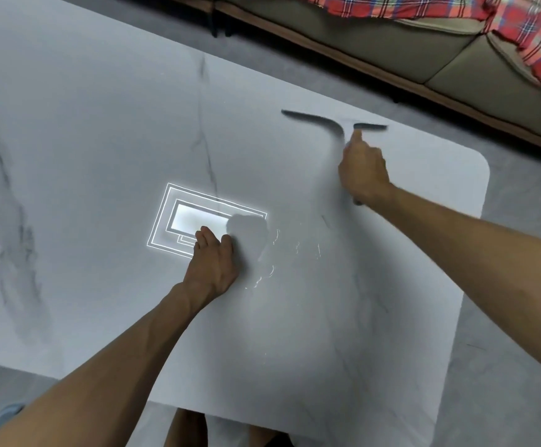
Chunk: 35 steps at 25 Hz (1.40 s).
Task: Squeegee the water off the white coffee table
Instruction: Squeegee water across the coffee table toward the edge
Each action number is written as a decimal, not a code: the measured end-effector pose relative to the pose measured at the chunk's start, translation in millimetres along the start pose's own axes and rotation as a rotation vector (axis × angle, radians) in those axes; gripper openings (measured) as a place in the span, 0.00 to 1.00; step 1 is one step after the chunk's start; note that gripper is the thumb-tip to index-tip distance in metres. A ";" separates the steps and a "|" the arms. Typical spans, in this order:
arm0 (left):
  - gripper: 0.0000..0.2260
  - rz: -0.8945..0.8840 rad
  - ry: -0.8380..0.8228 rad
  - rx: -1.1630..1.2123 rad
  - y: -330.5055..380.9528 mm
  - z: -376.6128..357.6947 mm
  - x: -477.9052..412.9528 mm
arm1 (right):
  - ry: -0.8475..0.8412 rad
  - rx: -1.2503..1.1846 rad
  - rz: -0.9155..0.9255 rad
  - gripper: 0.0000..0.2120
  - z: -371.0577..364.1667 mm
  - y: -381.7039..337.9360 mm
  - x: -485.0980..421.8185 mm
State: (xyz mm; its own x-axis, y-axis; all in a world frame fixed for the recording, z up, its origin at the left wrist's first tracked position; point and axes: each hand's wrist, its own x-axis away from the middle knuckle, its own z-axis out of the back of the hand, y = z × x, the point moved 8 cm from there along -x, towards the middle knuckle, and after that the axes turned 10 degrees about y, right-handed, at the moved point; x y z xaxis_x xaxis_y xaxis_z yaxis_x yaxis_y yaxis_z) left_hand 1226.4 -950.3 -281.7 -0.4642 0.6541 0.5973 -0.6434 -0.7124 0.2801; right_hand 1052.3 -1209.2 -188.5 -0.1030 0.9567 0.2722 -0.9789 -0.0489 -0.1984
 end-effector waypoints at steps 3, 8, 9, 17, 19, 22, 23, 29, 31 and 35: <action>0.26 -0.050 0.020 -0.106 1.7 9.7 5.0 | -0.073 0.006 0.251 0.27 -26.5 3.6 60.3; 0.49 -0.399 0.026 -0.491 20.1 9.0 8.1 | -0.262 0.160 0.419 0.31 -30.2 78.1 140.9; 0.42 -0.381 -0.010 -0.474 21.9 10.1 13.8 | -0.298 0.198 0.421 0.32 -27.0 95.3 151.8; 0.03 -0.040 -0.023 0.255 -16.1 49.2 21.0 | -0.105 0.262 0.560 0.30 21.8 111.1 191.7; 0.02 -0.014 0.048 0.336 -44.4 61.2 36.3 | -0.125 0.243 0.649 0.29 7.4 74.7 215.0; 0.06 0.089 0.205 0.391 -106.6 69.1 69.0 | -0.249 0.188 0.795 0.24 -36.9 8.0 267.7; 0.07 0.130 0.233 0.383 -131.7 69.3 82.3 | -0.297 0.175 0.850 0.23 -53.7 -16.0 288.9; 0.02 0.278 0.311 0.294 -256.3 66.0 136.7 | -0.501 0.154 1.094 0.28 -148.3 -143.6 396.0; 0.03 0.304 0.286 0.294 -269.3 57.6 143.0 | -0.455 0.160 1.095 0.29 -160.6 -161.7 398.2; 0.04 0.224 0.255 0.335 -250.6 35.5 143.9 | -0.382 0.230 0.981 0.35 -153.6 -131.9 360.2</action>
State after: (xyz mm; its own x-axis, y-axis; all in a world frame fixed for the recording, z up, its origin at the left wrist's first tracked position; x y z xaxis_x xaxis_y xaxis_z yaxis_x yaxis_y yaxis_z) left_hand 1342.5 -686.7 -239.2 -0.7305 0.4870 0.4787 -0.2983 -0.8582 0.4178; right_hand 1171.5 -814.1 -209.0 -0.8704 0.3199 0.3743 -0.4449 -0.8367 -0.3194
